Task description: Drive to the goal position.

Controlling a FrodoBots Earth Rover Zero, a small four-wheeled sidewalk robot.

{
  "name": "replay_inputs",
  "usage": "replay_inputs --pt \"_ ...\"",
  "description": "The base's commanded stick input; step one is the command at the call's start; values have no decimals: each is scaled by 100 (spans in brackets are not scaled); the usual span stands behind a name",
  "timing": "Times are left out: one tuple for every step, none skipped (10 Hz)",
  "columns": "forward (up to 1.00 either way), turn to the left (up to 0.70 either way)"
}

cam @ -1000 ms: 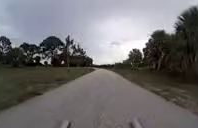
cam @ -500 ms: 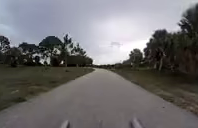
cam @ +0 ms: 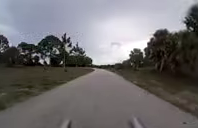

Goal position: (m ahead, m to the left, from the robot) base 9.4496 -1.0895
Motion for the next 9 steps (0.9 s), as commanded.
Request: replay_inputs --pt "100 40" --pt "100 35" --pt "100 8" --pt "100 0" --pt "100 0" --pt "100 0" --pt "100 0" --pt "100 0" --pt "100 0"
